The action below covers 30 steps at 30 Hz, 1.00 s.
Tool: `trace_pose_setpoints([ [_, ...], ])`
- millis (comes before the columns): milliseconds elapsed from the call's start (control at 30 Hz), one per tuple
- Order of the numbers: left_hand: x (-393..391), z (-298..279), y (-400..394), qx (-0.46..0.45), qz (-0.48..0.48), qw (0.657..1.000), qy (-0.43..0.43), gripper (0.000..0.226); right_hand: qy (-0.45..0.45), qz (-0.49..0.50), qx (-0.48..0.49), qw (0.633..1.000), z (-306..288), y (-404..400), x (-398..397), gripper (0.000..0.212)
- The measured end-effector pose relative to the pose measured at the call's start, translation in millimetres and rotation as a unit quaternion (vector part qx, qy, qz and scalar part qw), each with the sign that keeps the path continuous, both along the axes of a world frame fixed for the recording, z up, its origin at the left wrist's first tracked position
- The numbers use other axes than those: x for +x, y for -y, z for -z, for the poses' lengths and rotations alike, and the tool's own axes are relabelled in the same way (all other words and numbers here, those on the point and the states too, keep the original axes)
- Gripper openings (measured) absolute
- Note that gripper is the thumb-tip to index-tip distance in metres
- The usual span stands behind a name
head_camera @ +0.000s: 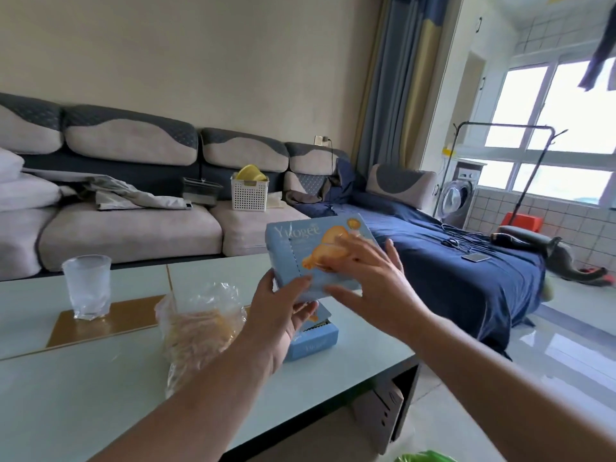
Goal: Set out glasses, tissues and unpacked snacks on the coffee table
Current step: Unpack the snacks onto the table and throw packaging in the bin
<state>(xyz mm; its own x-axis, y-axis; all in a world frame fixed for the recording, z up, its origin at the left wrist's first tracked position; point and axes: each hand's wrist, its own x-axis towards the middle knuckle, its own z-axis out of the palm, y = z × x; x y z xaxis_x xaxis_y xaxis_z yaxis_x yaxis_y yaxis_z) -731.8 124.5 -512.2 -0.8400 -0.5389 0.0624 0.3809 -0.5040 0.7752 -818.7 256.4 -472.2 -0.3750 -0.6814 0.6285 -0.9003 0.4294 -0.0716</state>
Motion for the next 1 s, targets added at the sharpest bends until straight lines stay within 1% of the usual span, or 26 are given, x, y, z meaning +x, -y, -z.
trace_pose_setpoints([
  [33, 1.5, -2.9, 3.8, -0.006, 0.013, 1.000, 0.000, 0.040, -0.044, -0.029, 0.049, 0.997, -3.5, -5.6, -3.2, 0.055],
  [100, 3.2, -8.2, 9.3, -0.022, 0.031, 0.999, 0.007, 0.029, -0.104, -0.056, 0.094, 0.989, -8.3, -12.9, -12.0, 0.047],
  [167, 2.9, -11.6, 11.4, -0.016, 0.046, 0.999, 0.008, 0.017, -0.158, -0.063, 0.085, 0.982, -14.7, -14.4, -13.5, 0.041],
  [200, 2.7, -13.1, 11.5, -0.005, 0.054, 0.999, 0.004, 0.017, -0.179, -0.064, 0.068, 0.980, -15.6, -13.5, -13.4, 0.038],
  [233, 2.5, -14.7, 10.9, 0.006, 0.062, 0.998, -0.002, 0.022, -0.182, -0.061, 0.051, 0.980, -16.1, -12.0, -10.2, 0.036],
  [333, 0.7, -18.8, 9.0, 0.029, 0.085, 0.995, -0.032, 0.052, -0.151, -0.046, -0.014, 0.987, -15.0, -6.1, 1.3, 0.034],
  [367, 0.4, -21.0, 7.7, 0.036, 0.091, 0.994, -0.047, 0.058, -0.136, -0.041, -0.036, 0.989, -15.6, -4.7, 5.1, 0.034],
  [400, -0.7, -23.3, 5.6, 0.046, 0.093, 0.993, -0.063, 0.059, -0.116, -0.037, -0.056, 0.991, -16.8, -2.6, 8.3, 0.034],
  [500, -3.7, -27.6, -3.4, 0.074, 0.084, 0.989, -0.098, 0.046, -0.046, -0.031, -0.097, 0.994, -21.3, 3.8, 13.9, 0.035],
  [533, -4.8, -27.8, -6.2, 0.070, 0.077, 0.989, -0.101, 0.045, -0.034, -0.025, -0.104, 0.994, -22.0, 6.6, 15.2, 0.034],
  [667, -7.1, -24.7, -10.0, 0.039, 0.057, 0.991, -0.115, 0.059, -0.003, -0.002, -0.113, 0.994, -26.6, 13.0, 14.9, 0.031],
  [767, -7.3, -21.9, -6.2, 0.003, 0.035, 0.994, -0.101, 0.050, 0.071, -0.008, -0.167, 0.983, -34.1, 12.1, 6.2, 0.019],
  [800, -7.2, -21.4, -4.3, -0.002, 0.031, 0.995, -0.091, 0.046, 0.085, -0.013, -0.184, 0.979, -37.4, 10.9, 4.5, 0.019],
  [867, -6.1, -19.4, -0.9, -0.007, 0.032, 0.997, -0.070, 0.038, 0.077, -0.018, -0.192, 0.978, -43.2, 7.4, 1.3, 0.031],
  [1000, -7.9, -14.6, 3.8, 0.003, 0.036, 0.999, -0.024, 0.027, 0.010, 0.034, -0.129, 0.991, -49.2, 0.6, -4.2, 0.043],
])
